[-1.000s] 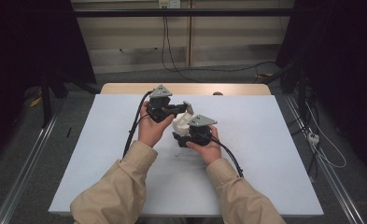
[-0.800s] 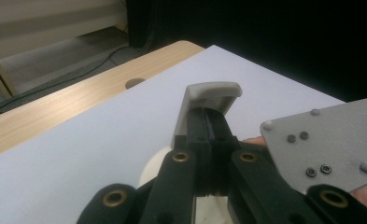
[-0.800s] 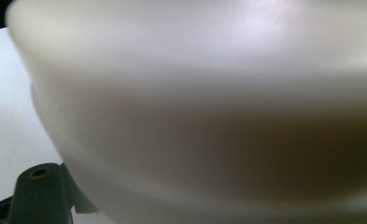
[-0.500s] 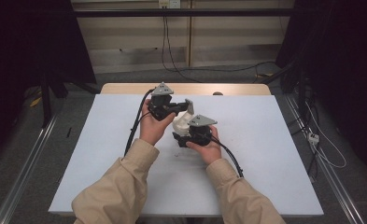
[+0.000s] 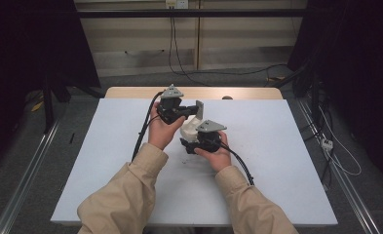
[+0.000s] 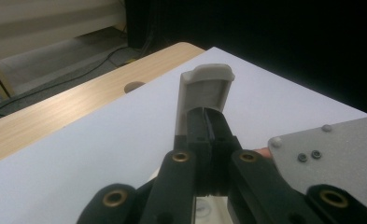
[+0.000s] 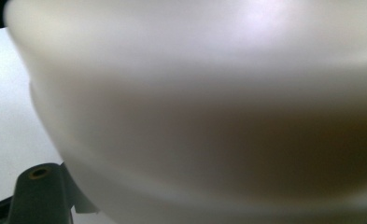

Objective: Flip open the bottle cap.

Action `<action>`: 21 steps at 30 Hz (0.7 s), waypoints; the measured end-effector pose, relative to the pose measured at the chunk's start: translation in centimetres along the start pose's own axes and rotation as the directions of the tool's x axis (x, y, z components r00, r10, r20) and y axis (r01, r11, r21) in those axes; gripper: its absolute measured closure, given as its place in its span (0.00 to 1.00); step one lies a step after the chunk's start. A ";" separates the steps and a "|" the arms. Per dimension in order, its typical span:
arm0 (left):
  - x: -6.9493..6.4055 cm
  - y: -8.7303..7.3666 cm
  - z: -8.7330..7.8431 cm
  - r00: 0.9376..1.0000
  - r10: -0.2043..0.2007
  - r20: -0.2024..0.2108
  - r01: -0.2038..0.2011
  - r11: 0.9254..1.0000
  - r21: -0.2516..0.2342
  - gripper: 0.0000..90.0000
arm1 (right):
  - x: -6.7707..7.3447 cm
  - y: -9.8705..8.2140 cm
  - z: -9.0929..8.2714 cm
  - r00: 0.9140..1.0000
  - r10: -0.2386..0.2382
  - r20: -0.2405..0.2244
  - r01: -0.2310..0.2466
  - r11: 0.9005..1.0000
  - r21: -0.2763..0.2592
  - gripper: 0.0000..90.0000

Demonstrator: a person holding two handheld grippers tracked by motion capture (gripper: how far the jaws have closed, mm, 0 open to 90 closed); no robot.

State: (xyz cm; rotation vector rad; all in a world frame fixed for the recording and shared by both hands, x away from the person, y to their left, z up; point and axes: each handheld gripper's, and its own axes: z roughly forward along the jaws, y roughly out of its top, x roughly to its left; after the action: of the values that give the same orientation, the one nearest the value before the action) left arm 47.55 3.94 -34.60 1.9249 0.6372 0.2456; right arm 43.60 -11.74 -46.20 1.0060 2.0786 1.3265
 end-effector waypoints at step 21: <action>0.2 0.3 0.8 1.000 -0.007 0.003 0.007 1.000 0.000 1.00 | 0.0 0.0 0.0 1.000 -0.001 0.000 0.001 1.000 0.003 0.21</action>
State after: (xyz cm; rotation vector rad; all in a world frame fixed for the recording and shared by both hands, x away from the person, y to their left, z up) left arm 48.21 3.31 -34.68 1.9230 0.6420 0.2388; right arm 43.59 -11.72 -46.21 1.0063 2.0812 1.3231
